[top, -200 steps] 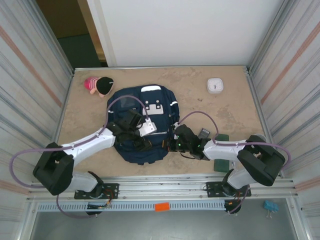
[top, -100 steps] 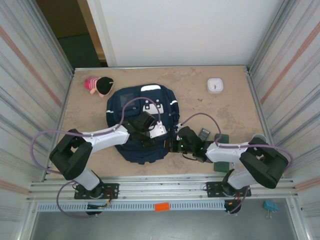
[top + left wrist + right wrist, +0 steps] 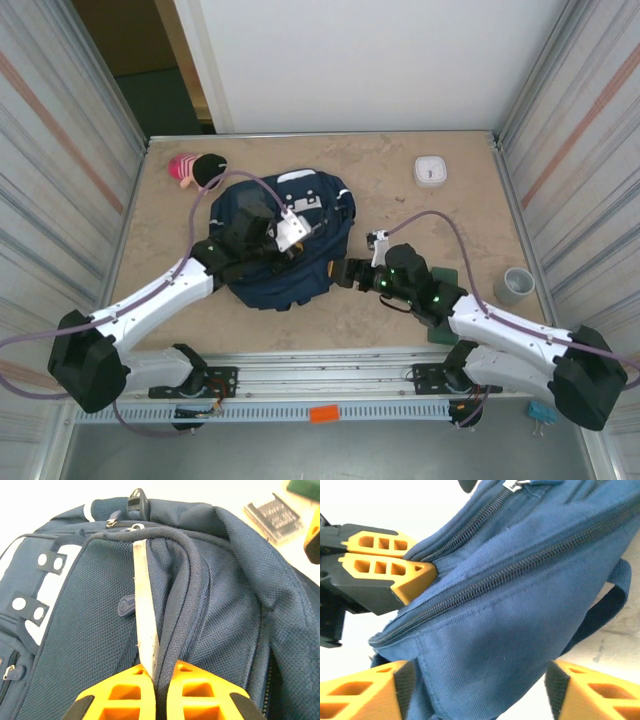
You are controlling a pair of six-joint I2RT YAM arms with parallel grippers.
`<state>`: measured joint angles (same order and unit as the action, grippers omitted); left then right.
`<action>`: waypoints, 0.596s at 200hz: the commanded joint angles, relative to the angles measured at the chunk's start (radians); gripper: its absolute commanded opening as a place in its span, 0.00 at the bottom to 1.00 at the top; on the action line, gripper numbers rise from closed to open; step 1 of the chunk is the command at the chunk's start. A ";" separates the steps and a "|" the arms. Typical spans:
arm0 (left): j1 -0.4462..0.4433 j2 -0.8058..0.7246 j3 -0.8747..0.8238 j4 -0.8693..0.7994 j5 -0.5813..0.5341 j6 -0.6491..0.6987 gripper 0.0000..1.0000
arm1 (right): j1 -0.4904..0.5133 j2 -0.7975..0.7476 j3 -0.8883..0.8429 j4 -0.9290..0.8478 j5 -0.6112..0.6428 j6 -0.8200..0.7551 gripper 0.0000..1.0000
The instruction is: Pack books, pencil case, and school supplies into a backpack
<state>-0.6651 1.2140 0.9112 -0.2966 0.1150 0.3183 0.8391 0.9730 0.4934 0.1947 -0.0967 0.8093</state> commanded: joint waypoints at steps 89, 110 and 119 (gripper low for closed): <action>0.021 -0.049 0.228 0.032 0.011 -0.161 0.00 | 0.039 -0.038 -0.059 0.054 -0.010 0.142 0.99; 0.021 -0.044 0.247 0.035 0.035 -0.169 0.00 | 0.049 0.008 -0.053 0.107 -0.029 0.154 0.99; 0.022 -0.042 0.255 0.034 0.036 -0.173 0.00 | 0.054 0.042 -0.048 0.147 -0.054 0.158 1.00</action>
<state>-0.6476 1.2140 1.0660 -0.4049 0.1307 0.1745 0.8738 0.9623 0.4206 0.2413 -0.0963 0.9356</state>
